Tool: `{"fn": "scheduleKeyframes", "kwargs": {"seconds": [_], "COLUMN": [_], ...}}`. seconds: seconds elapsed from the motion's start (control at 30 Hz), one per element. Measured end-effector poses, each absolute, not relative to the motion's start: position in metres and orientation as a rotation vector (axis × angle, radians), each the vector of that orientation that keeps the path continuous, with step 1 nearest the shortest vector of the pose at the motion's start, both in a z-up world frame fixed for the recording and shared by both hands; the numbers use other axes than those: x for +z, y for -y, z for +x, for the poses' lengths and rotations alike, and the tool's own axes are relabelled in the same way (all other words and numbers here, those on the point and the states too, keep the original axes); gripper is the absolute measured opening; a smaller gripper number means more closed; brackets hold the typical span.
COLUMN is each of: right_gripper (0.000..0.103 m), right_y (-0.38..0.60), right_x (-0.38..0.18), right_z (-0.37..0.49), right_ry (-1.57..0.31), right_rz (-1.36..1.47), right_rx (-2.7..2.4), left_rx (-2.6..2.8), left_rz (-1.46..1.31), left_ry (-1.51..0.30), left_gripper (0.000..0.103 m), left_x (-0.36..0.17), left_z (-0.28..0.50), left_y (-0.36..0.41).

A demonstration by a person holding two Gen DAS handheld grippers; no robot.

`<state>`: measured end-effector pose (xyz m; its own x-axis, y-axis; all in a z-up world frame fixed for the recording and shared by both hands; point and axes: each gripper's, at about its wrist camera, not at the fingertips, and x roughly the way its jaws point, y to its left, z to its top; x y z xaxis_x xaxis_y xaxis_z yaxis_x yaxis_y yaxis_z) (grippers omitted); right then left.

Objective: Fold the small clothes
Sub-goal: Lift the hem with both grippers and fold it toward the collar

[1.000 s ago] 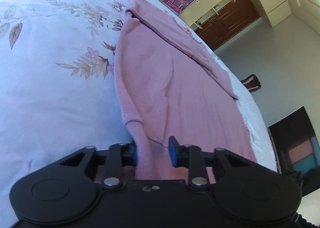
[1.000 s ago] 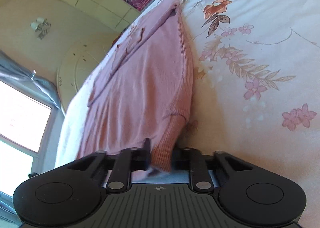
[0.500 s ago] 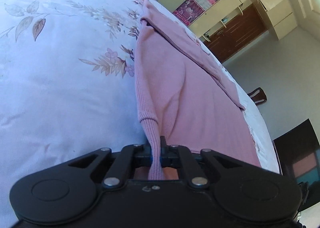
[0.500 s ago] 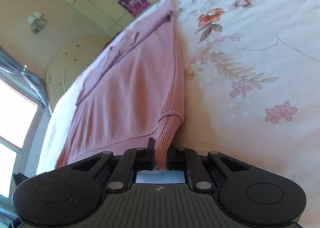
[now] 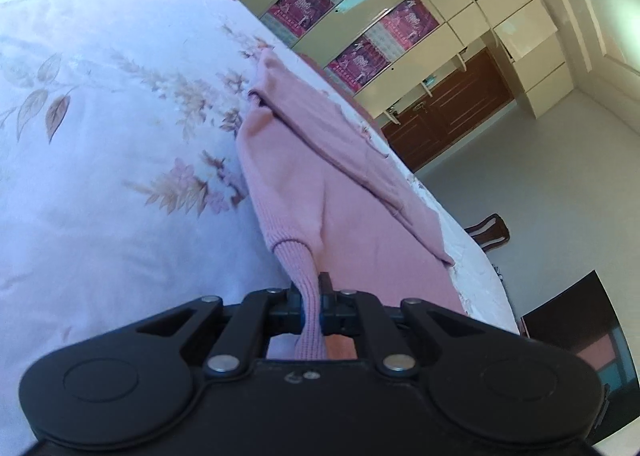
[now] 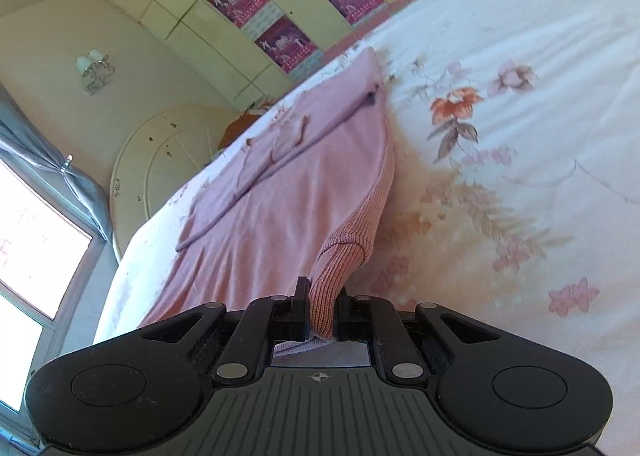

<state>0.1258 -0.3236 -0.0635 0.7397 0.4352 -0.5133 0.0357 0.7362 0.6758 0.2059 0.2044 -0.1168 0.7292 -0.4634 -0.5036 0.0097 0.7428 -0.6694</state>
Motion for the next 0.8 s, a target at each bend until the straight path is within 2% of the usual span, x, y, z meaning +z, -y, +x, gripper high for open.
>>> {"fn": "scheduleKeyframes", "kwargs": {"seconds": [0.27, 0.47, 0.6, 0.8], "right_gripper": [0.009, 0.009, 0.009, 0.009], "right_y": [0.319, 0.322, 0.327, 0.336], "right_x": [-0.007, 0.035, 0.037, 0.011], "right_z": [0.173, 0.249, 0.317, 0.431], "right_ry": [-0.614, -0.598, -0.611, -0.669], "right_rz": [0.657, 0.629, 0.647, 0.685], "right_rx": [0.264, 0.246, 0.243, 0.234], "left_rx": [-0.338, -0.333, -0.312, -0.29], "left_rz": [-0.61, -0.571, -0.561, -0.494], "left_ry": [-0.632, -0.617, -0.655, -0.735], "left_gripper": [0.004, 0.004, 0.004, 0.004], "left_x": [-0.057, -0.031, -0.034, -0.05], "left_z": [0.271, 0.351, 0.421, 0.525], "left_y": [-0.194, -0.186, -0.178, -0.171]}}
